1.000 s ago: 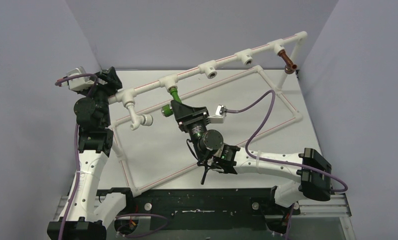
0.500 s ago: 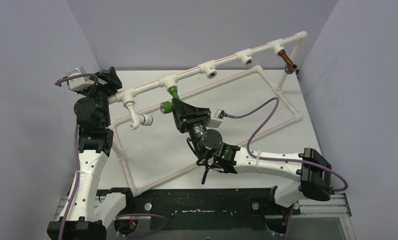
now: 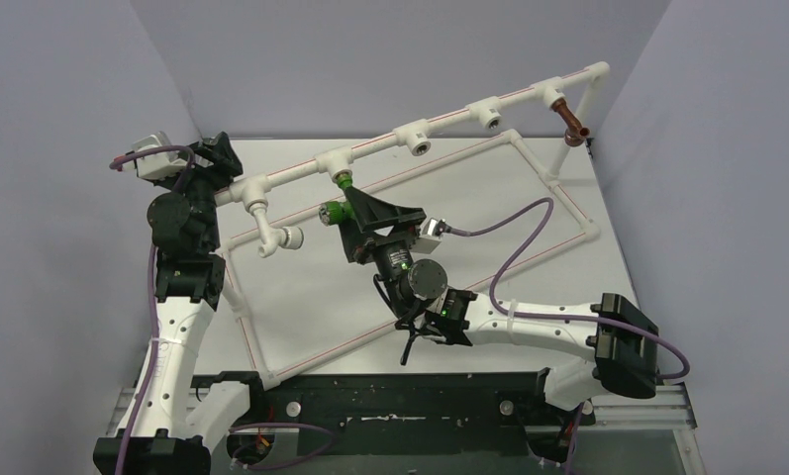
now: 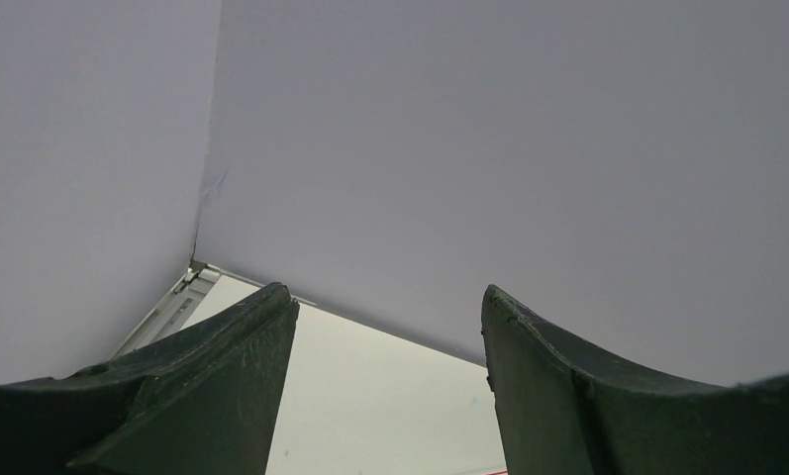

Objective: Install the water faucets

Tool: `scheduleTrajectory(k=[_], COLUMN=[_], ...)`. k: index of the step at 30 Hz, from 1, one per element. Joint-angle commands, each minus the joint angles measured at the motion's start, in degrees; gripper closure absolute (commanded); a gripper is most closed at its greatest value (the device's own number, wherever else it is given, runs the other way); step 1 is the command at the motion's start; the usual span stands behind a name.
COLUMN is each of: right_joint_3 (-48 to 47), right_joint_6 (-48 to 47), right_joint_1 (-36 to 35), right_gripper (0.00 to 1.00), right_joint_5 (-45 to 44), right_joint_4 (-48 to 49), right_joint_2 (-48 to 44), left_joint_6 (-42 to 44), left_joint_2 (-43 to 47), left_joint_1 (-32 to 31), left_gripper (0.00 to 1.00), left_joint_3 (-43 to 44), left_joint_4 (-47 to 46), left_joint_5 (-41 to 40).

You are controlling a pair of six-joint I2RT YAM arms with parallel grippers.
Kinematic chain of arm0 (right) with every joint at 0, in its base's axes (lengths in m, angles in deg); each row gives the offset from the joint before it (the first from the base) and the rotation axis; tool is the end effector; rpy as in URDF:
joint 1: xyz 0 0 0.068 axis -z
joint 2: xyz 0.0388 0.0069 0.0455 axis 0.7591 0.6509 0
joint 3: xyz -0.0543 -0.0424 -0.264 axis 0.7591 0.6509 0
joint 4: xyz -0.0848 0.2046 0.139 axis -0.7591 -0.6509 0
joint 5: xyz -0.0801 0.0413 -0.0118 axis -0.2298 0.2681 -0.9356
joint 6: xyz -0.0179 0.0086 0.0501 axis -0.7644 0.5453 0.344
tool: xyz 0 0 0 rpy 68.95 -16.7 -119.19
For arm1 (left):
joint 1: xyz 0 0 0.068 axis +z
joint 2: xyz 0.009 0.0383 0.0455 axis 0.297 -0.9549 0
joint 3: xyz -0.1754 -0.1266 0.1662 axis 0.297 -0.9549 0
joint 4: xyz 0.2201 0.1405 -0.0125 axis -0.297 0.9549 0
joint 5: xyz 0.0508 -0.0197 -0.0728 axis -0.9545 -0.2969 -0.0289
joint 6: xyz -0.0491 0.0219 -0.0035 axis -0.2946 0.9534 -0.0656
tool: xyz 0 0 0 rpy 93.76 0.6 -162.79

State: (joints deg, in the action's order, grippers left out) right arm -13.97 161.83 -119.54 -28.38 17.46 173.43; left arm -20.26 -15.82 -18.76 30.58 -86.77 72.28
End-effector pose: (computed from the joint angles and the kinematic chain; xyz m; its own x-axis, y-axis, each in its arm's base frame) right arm 0.1358 0.3071 0.3499 -0.4976 0.8238 0.2714 -0.0622 -0.3460 0.9362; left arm 0.2205 0.0029 0.4062 0.2843 -0.3267 -0.9014 -0.1230 0.9200 -0.3722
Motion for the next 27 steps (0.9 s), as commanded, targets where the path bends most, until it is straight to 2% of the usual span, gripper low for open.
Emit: scheduleTrajectory(k=[1, 8, 18, 21, 27], right_joint_3=[2.5, 7.7, 16.1, 16.7, 14.2], right_joint_6=[-2.1, -6.5, -28.7, -34.2, -47.6], right_joint_1=[-0.1, -1.7, -1.4, -1.0, -0.3], right_gripper=[0.21, 0.13, 0.06, 0.05, 0.04], right_joint_5=[-0.8, -1.2, 8.5, 11.5, 14.6], right_joint_4=[5.7, 7.9, 15.7, 13.1, -2.2], right_joint_2=[-2.6, -5.4, -13.4, -16.9, -24.8], left_joint_6=[1.5, 1.6, 2.1, 2.2, 2.1], left_joint_2=[-3.8, -3.6, -2.9, -3.2, -3.2], left_joint_1=[0.1, 0.1, 0.2, 0.3, 0.4], left_gripper=[0.34, 0.34, 0.34, 0.34, 0.34], left_joint_3=[-6.0, -6.0, -5.9, -5.8, -5.8], left_joint_4=[19.0, 19.1, 19.4, 19.5, 19.6], left_joint_5=[-0.7, -0.9, -1.7, -1.4, -1.3])
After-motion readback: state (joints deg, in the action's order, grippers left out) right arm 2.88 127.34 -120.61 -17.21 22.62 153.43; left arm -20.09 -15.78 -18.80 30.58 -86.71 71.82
